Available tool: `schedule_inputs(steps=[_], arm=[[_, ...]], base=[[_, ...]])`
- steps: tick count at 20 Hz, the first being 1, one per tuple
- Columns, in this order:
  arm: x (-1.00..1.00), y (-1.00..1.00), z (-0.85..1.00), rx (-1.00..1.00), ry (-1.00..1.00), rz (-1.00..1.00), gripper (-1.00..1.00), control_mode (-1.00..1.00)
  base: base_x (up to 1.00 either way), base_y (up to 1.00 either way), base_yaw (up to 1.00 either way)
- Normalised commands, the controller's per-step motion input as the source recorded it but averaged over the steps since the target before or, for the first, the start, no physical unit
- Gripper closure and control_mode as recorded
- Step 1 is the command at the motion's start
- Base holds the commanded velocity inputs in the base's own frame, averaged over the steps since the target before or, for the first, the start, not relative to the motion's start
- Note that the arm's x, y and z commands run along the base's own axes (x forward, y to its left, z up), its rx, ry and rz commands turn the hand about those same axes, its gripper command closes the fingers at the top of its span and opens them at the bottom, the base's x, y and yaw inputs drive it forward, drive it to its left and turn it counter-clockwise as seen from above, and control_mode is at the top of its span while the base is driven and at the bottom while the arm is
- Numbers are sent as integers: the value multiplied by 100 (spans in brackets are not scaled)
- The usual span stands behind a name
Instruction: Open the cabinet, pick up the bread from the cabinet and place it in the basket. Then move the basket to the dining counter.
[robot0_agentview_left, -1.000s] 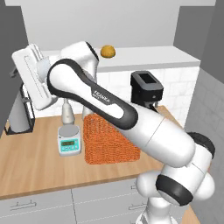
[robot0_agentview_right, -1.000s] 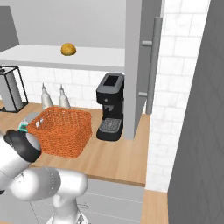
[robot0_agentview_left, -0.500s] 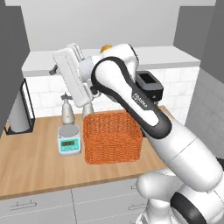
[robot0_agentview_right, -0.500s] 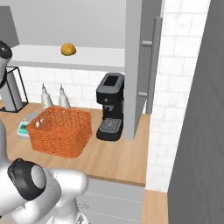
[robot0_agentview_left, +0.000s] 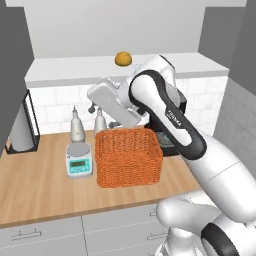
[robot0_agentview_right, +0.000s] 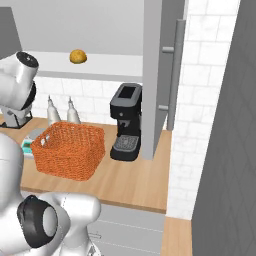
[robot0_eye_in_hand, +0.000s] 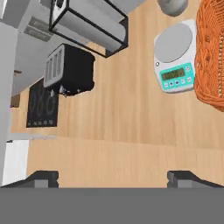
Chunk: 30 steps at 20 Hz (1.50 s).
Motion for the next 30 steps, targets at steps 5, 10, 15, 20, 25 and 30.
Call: schedule_inputs(steps=[5, 10, 15, 20, 25, 30], arm=[[34, -81, -80, -82, -11, 34, -100, -100], [14, -77, -77, -79, -17, 28, -100, -100], [-3, -46, -39, -14, -6, -6, -100, -100], [86, -44, 3, 0, -7, -13, -100, -100], [29, -59, 44, 18, -48, -1, -100, -100], [3, -34, 78, 20, -57, 0, -100, -100]], base=[[0, 0, 0], [0, 0, 0], [0, 0, 0], [0, 0, 0], [0, 0, 0], [0, 0, 0]])
